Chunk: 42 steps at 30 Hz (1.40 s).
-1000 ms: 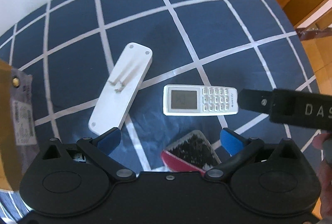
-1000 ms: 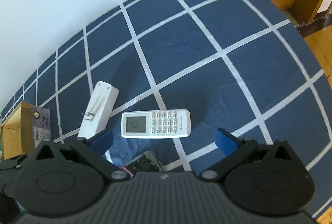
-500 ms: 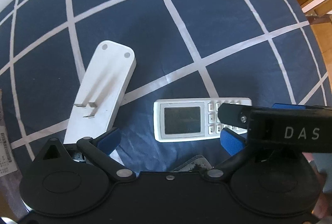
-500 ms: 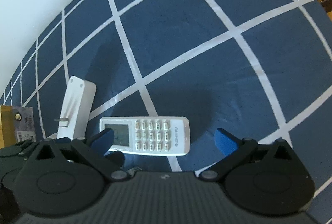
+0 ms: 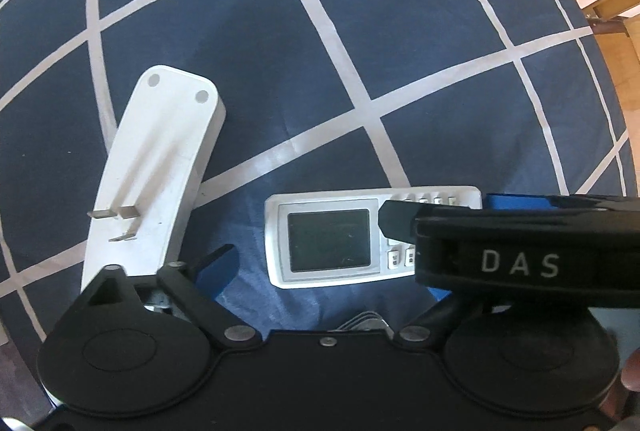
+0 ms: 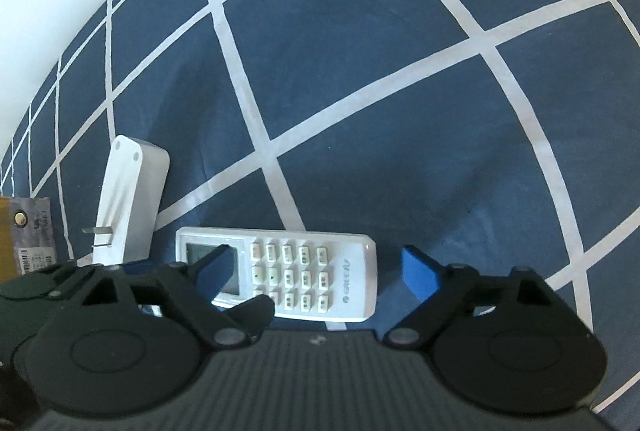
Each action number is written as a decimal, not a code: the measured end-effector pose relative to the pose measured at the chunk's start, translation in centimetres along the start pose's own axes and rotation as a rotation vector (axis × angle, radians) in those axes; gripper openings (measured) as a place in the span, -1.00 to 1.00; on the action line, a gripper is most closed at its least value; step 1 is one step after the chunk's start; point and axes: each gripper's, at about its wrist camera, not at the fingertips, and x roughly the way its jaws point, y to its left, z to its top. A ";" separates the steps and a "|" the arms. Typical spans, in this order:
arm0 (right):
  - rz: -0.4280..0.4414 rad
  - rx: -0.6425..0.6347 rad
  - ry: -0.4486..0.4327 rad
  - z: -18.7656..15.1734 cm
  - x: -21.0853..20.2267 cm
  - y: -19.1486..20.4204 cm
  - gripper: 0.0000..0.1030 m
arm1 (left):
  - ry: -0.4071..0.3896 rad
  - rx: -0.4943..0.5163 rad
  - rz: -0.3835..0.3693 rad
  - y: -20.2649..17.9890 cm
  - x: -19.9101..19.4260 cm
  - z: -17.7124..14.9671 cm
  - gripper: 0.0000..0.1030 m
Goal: Organize objects
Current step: 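Close the right gripper on the white air-conditioner remote, then carry the air-conditioner remote with the right tool over the box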
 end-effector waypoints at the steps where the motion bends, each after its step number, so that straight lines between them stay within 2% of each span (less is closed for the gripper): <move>1: -0.002 -0.001 0.002 0.0 0.0 0.0 0.66 | 0.001 0.000 -0.002 0.0 0.1 0.0 0.67; 6: -0.019 -0.020 -0.001 0.0 0.0 0.3 0.62 | 0.004 -0.007 -0.033 0.2 0.0 0.2 0.51; 11: -0.017 -0.041 -0.009 -0.1 -0.2 0.6 0.30 | -0.002 -0.006 -0.027 0.3 -0.4 0.1 0.44; 14: -0.021 -0.043 -0.011 -0.1 -0.4 0.6 0.30 | -0.003 0.000 -0.013 0.1 -0.7 0.0 0.33; 22: -0.015 -0.070 -0.030 -0.7 -1.9 1.7 0.29 | -0.039 -0.011 0.006 0.2 -2.9 -0.8 0.33; 31: 0.013 -0.127 -0.096 -2.9 -5.8 4.4 0.29 | -0.130 -0.041 0.033 0.3 -8.0 -3.9 0.33; 42: 0.038 -0.188 -0.193 -8.5 -11.2 7.5 0.29 | -0.237 -0.063 0.055 0.7 -13.6 -10.1 0.33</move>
